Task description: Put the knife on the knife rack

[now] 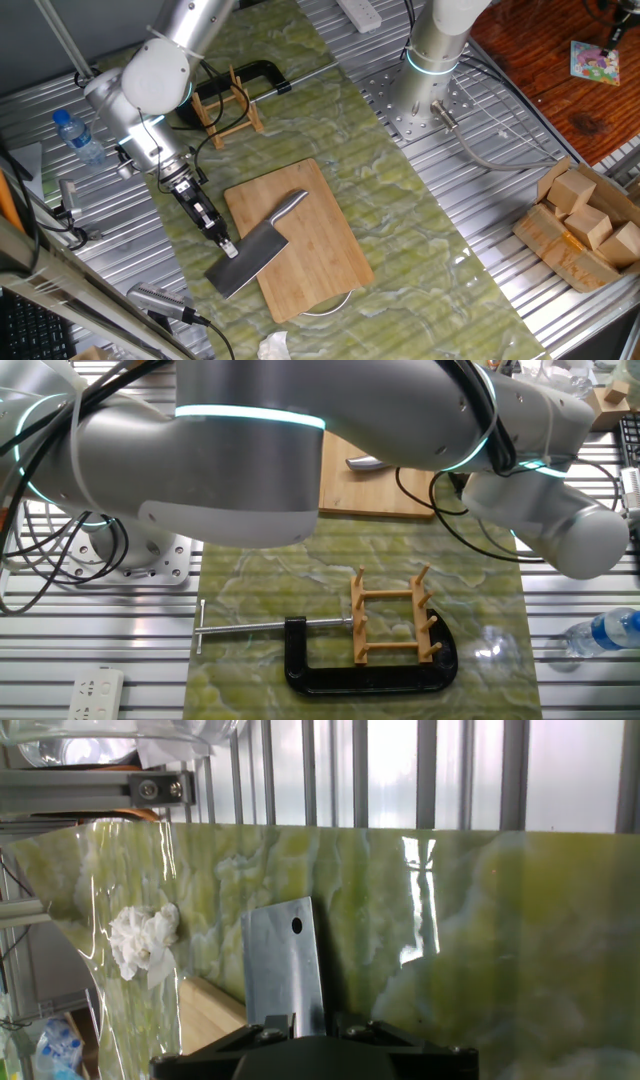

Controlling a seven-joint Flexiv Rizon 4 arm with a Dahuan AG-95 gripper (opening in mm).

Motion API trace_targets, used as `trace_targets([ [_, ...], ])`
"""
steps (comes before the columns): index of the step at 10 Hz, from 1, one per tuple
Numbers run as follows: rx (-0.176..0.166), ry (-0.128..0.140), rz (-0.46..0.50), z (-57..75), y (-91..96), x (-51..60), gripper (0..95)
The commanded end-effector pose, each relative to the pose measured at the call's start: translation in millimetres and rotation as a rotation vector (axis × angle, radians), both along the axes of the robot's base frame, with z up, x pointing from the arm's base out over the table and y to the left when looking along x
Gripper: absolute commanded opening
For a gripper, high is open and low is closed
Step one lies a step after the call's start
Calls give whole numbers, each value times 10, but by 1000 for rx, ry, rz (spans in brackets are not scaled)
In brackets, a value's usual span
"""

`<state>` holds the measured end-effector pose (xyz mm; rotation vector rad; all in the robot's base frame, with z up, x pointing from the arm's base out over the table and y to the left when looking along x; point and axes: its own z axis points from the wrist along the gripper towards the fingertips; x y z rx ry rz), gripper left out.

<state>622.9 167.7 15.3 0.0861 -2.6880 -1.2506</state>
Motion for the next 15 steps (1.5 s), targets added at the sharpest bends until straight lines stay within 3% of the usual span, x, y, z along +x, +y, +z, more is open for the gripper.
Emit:
trace_targets([
  [1, -1, -1, -1, 3, -2, -3, 190],
  [11, 18, 0, -11, -13, 2, -24, 190],
  [12, 38, 0, -17, -22, -3, -36, 190],
  [15, 52, 8, -24, -19, -4, -37, 190],
])
